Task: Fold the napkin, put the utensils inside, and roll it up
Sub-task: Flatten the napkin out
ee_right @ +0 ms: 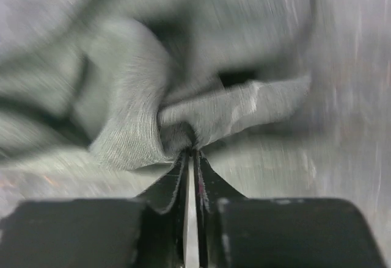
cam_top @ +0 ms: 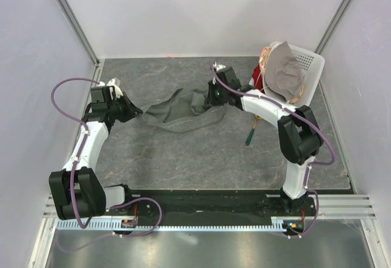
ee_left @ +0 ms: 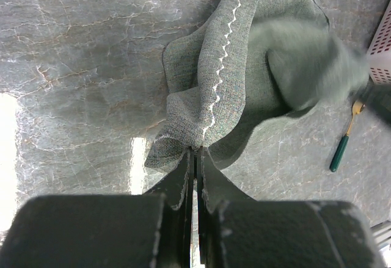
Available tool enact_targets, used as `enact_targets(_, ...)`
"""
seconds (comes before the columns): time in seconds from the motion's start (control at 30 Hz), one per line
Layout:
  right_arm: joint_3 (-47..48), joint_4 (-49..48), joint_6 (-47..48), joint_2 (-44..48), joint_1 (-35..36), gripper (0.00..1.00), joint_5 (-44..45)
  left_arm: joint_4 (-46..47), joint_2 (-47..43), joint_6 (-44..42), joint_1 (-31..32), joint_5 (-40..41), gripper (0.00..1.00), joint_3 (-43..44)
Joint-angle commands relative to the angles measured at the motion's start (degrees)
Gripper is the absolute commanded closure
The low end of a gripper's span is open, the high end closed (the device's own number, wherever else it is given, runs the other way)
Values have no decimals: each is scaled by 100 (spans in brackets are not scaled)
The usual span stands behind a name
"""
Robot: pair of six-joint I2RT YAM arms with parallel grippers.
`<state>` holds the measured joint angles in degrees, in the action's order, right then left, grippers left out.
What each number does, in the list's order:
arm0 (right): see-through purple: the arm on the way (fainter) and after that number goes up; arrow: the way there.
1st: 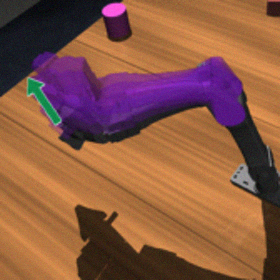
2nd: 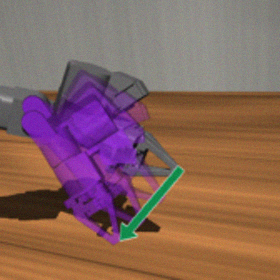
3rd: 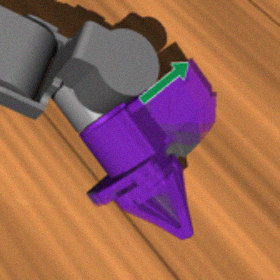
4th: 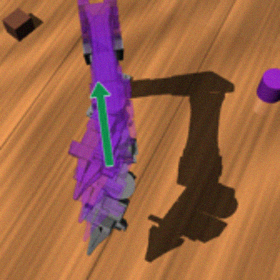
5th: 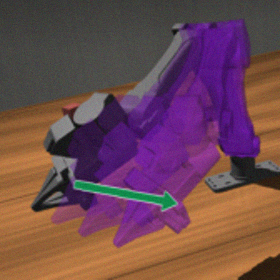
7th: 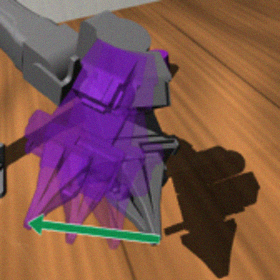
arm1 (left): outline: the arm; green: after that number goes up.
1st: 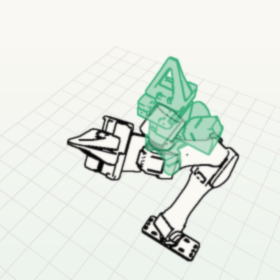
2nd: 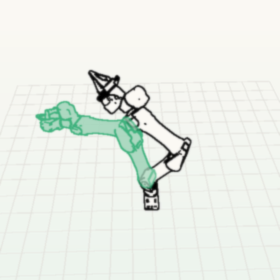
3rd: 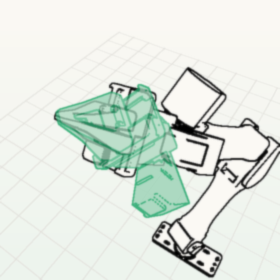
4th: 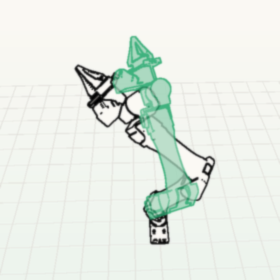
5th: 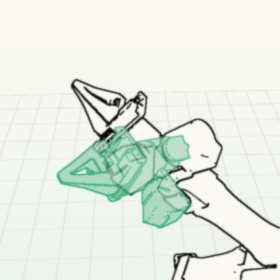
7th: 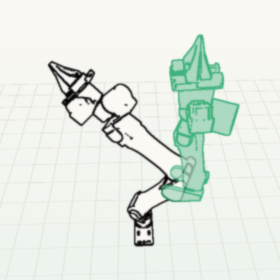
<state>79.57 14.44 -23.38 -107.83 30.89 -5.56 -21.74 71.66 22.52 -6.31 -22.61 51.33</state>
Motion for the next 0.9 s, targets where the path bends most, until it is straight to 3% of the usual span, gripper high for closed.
enact_targets(0.0,1393,-231,211,-518,-40,91,-165,179,41,33,-37,99,98,26)
enact_targets(0.07,1719,-222,184,-660,-57,82,-85,170,76,50,-37,99,98,17)
enact_targets(0.1,1772,-213,184,-730,-66,65,-85,170,94,50,-37,108,98,17)
enact_targets(0.17,1677,-196,176,-713,-84,50,37,179,155,59,-46,108,98,9)
enact_targets(0.2,1563,-187,149,-609,-101,38,99,170,173,68,-55,116,98,9)
enact_targets(0.3,948,-204,79,-292,-206,28,275,178,252,77,-81,99,98,26)
enact_targets(0.53,-580,-301,-228,438,-601,24,521,196,305,94,-152,20,98,35)
enact_targets(0.87,-1189,-433,-571,789,-892,23,390,205,322,94,-178,29,98,35)
